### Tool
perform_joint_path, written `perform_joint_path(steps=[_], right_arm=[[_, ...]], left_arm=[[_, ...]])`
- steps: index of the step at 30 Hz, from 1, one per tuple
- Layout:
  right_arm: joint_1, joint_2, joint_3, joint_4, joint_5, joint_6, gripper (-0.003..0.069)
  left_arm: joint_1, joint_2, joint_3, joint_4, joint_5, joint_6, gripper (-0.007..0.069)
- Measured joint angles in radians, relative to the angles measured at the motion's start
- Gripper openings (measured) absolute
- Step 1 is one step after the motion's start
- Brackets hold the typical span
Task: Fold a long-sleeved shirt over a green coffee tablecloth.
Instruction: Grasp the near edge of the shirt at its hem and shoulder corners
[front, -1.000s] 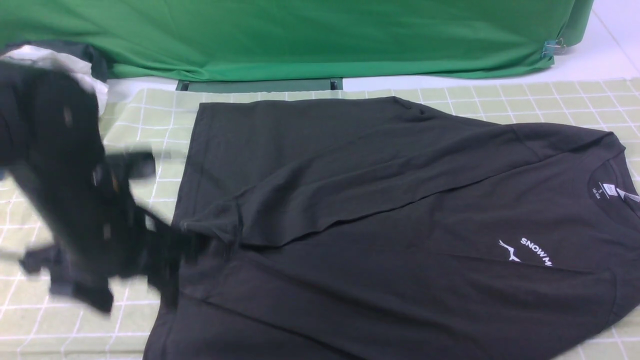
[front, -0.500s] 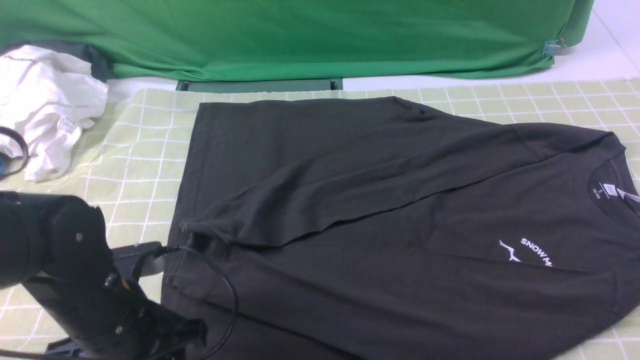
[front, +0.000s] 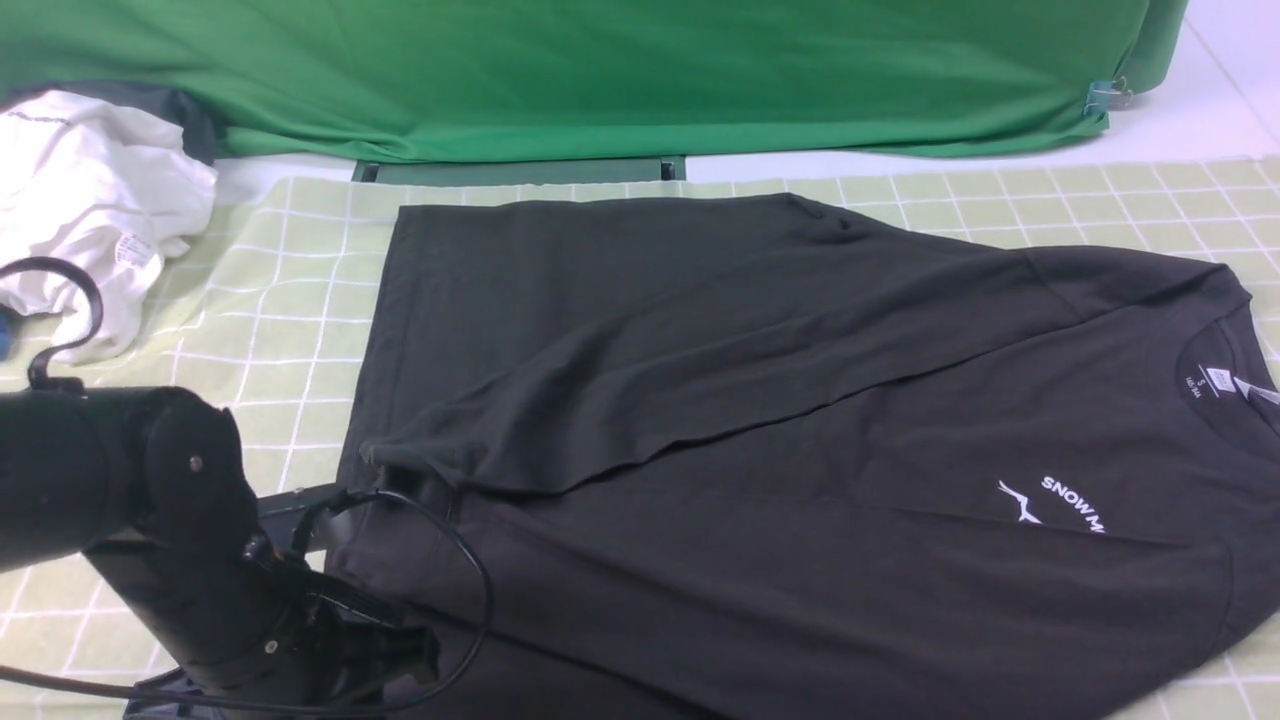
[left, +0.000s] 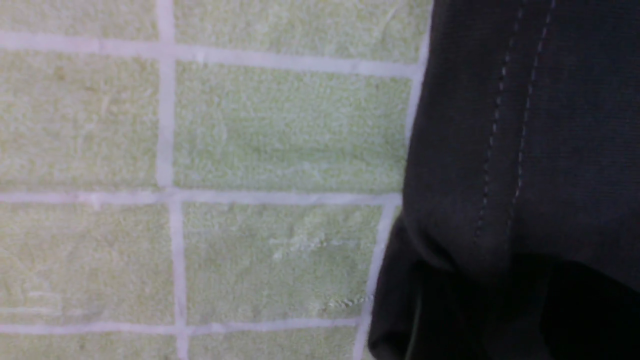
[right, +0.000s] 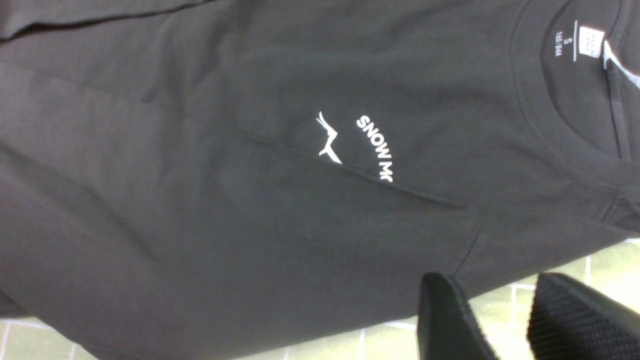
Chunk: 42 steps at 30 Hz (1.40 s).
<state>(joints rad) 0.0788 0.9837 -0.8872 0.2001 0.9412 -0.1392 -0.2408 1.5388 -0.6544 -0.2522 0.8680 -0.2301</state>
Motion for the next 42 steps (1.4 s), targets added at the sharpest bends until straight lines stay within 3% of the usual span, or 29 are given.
perform_joint_path(steps=[5,8,16,22,26,30,34,35,38,39,42], right_arm=[[0.000,0.000,0.000,0.000,-0.001,0.000,0.0248],[0.000,0.000,0.000,0.000,-0.003,0.000,0.0248],[0.000,0.000,0.000,0.000,-0.012,0.000,0.0248],[0.000,0.000,0.000,0.000,-0.038,0.000,0.0248],[0.000,0.000,0.000,0.000,-0.032,0.000,0.0248],[0.014,0.000,0.017,0.020,-0.005,-0.021,0.0253],[0.076,0.000,0.090,0.087,-0.007,-0.085,0.0308],[0.151,0.005,0.164,0.127,-0.031,-0.139,0.0372],[0.254,0.034,0.227,0.130,-0.090,-0.172,0.0441],[0.344,0.070,0.250,0.110,-0.117,-0.187,0.0468],[0.455,0.138,0.260,0.073,-0.141,-0.194,0.0483]], left_arm=[[-0.001,-0.014,-0.066,0.063,0.182,0.000,0.0318],[-0.001,-0.036,-0.082,0.079,0.210,0.000,0.0318],[-0.001,-0.028,0.030,0.084,0.042,-0.022,0.0318],[-0.001,-0.024,0.047,0.076,0.009,-0.030,0.0314],[0.000,-0.024,0.048,0.070,0.006,-0.015,0.0260],[0.001,-0.047,0.053,0.003,-0.031,0.133,0.0086],[0.000,-0.077,0.060,-0.055,-0.070,0.178,0.0029],[0.000,-0.121,0.060,-0.060,-0.080,0.187,0.0027],[0.000,-0.178,0.060,-0.060,-0.081,0.189,0.0027],[0.000,-0.212,0.060,-0.061,-0.077,0.189,0.0027],[0.000,-0.248,0.060,-0.062,-0.066,0.188,0.0027]])
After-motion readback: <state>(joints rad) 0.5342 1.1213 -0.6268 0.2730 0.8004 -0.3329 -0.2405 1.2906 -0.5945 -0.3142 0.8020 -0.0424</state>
